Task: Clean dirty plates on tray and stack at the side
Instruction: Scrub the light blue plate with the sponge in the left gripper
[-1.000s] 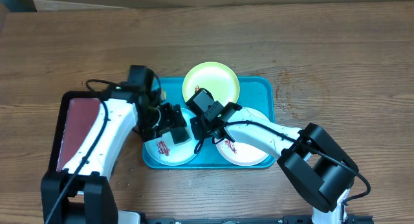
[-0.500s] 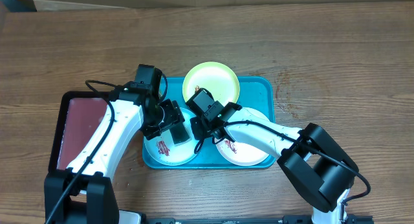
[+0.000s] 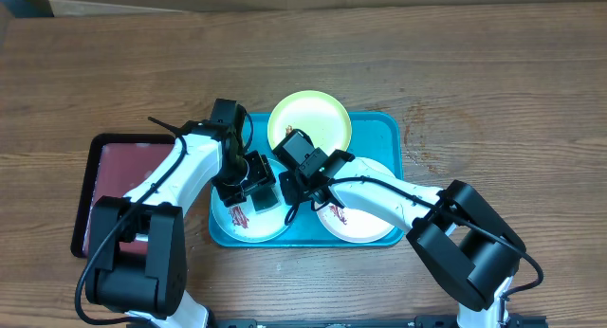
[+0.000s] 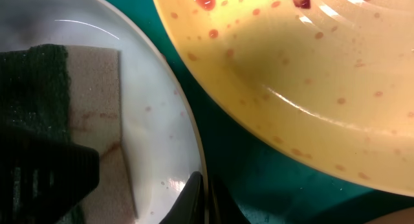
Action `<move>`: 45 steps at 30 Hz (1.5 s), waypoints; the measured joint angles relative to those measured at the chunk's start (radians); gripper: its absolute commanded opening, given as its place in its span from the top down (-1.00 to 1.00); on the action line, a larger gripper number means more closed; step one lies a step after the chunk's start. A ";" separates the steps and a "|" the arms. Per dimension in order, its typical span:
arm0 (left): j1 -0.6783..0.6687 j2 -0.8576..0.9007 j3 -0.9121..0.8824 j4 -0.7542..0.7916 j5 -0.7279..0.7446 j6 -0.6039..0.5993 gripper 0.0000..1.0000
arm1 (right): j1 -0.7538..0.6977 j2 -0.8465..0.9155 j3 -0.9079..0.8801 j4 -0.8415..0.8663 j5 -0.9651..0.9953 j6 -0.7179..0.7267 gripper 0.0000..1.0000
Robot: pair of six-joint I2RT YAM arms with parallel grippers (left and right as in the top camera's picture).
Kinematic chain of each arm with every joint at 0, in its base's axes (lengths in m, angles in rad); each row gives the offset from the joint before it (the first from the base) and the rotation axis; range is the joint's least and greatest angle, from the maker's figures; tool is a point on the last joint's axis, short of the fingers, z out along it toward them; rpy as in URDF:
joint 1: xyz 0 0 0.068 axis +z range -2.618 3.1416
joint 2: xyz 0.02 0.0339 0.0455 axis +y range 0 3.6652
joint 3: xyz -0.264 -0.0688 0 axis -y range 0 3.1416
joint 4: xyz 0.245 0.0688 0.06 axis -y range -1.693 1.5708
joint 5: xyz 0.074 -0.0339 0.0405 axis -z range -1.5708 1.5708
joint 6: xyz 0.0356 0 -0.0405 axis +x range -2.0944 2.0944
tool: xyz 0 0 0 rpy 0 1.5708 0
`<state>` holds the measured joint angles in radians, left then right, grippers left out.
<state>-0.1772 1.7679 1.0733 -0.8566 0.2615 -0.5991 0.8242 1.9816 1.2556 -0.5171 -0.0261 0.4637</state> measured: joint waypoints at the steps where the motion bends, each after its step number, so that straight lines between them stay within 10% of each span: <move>1: 0.000 0.000 0.000 -0.003 0.000 0.002 -0.25 | 0.000 0.000 0.000 0.000 0.000 0.000 0.92; 12: -0.040 0.035 0.000 -0.006 -0.011 -0.001 -0.10 | 0.000 0.000 0.000 0.000 0.000 0.000 0.92; 21: -0.059 0.055 0.001 -0.007 -0.012 -0.008 0.35 | 0.000 0.000 0.000 -0.001 0.000 0.000 0.92; 26: -0.059 0.057 0.001 -0.008 -0.018 -0.005 0.92 | 0.000 0.000 0.000 -0.001 0.000 0.000 0.92; 45: 0.108 0.080 0.047 -0.245 -0.248 -0.005 0.92 | -0.001 0.000 0.001 -0.007 -0.005 0.000 0.92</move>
<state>-0.0696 1.8481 1.1198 -1.1019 0.0132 -0.6037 0.8234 1.9820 1.2568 -0.5243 -0.0307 0.4641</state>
